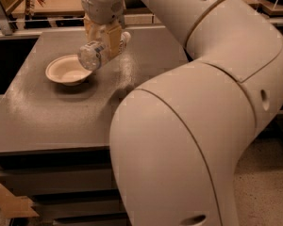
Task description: Pick blue plastic bottle from paper bowl and place on counter
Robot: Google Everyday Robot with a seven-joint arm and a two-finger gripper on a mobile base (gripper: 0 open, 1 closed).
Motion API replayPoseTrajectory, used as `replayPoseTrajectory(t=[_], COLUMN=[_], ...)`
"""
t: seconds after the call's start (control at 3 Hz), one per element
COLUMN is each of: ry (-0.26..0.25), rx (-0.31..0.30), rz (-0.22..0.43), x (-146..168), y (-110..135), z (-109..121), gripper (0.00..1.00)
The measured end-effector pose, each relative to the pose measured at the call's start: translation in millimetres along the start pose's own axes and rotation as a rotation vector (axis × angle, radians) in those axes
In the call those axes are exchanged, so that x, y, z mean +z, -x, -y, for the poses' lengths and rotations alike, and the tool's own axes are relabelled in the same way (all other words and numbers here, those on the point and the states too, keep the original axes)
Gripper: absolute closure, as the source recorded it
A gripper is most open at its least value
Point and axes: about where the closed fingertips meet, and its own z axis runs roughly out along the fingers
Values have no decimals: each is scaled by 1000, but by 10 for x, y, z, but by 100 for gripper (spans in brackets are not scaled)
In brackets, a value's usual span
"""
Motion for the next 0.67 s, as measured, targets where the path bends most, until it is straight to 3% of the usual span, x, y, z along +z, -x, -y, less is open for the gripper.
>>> replayPoseTrajectory(t=[0.67], ry=[53], rx=[168], rz=[28], x=[260], y=[-409], z=[-463], gripper=[100])
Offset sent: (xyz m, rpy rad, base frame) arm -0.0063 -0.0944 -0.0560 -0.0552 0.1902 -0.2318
